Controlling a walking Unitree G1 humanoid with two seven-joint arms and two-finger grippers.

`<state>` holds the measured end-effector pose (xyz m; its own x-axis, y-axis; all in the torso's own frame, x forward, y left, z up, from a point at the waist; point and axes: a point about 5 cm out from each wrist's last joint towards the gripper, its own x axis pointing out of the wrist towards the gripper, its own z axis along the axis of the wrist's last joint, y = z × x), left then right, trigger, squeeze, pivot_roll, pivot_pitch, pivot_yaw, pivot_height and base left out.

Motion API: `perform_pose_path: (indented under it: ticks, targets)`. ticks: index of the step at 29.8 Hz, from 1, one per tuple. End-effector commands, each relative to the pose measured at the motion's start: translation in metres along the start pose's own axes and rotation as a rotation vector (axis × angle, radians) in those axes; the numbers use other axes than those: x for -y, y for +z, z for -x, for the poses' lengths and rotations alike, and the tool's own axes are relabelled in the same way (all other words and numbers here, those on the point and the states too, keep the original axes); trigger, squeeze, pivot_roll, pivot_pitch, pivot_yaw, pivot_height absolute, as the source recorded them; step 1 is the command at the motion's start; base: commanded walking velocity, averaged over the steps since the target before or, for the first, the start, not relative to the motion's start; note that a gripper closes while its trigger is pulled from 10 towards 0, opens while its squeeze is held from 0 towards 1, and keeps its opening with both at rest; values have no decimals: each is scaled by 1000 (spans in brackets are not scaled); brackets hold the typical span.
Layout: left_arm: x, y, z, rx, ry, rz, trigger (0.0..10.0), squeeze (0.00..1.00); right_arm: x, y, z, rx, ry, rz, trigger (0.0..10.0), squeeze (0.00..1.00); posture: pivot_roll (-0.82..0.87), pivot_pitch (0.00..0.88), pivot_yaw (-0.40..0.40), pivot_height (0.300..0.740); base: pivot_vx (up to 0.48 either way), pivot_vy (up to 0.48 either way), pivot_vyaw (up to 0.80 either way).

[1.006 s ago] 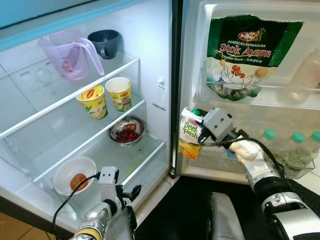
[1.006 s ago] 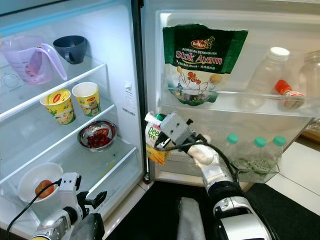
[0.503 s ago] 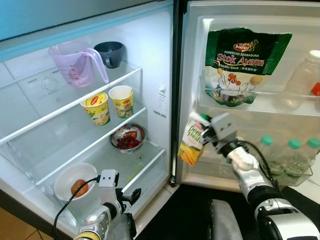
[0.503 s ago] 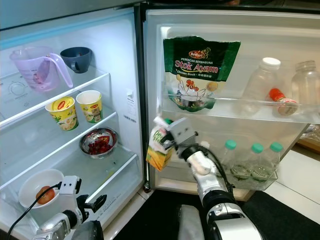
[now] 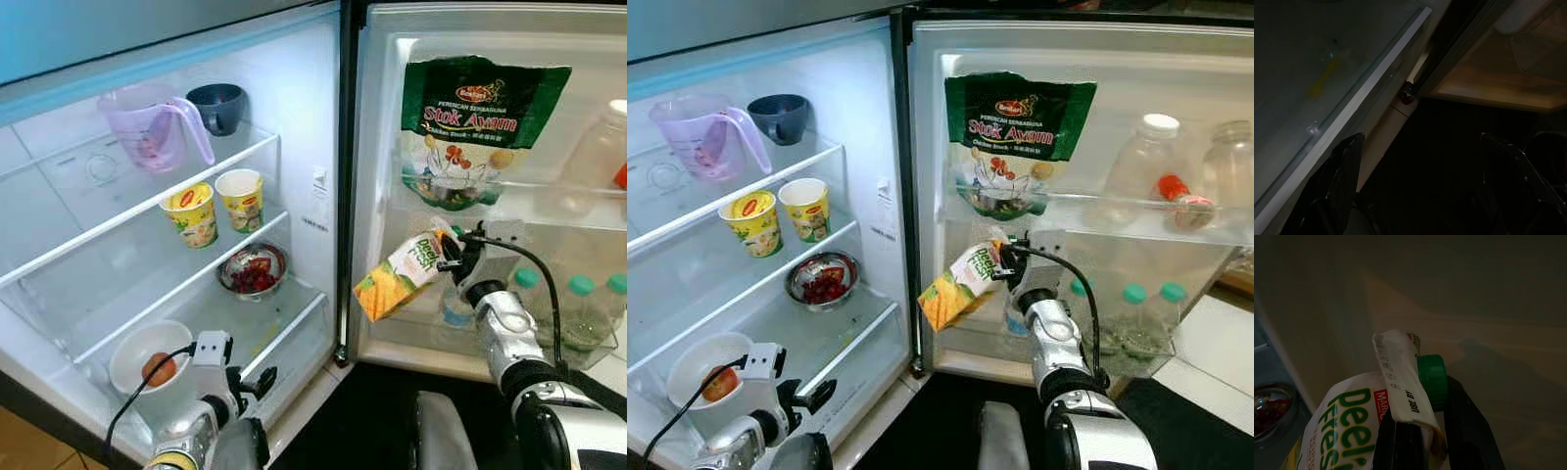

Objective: Restocking fridge

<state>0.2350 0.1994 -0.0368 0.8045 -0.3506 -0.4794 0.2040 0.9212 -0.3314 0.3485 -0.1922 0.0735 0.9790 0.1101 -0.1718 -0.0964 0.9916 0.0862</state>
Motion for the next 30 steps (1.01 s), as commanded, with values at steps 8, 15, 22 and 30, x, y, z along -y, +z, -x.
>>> perform_pose_path:
  ticks: [8, 15, 22, 30]
  targets:
    - [-11, 7, 6, 29, 13, -22, 10000, 0, -28, -40, 11, -154, 140, -11, 10000, 0, -28, 0, 43, 456, 0, 0, 0]
    - [-15, 19, 6, 65, 12, -34, 10000, 0, -44, -26, 5, -69, 308, -71, 10000, 0, -31, 0, 49, 456, 0, 0, 0]
    - [-16, 30, 3, 100, 14, -41, 10000, 0, -67, -15, 5, -25, 532, 31, 10000, 0, -36, 0, 48, 456, 0, 0, 0]
    - [-11, 32, 0, 122, -9, -47, 10000, 0, -88, -8, 10, 26, 755, 77, 10000, 0, -33, 17, 38, 456, 0, 0, 0]
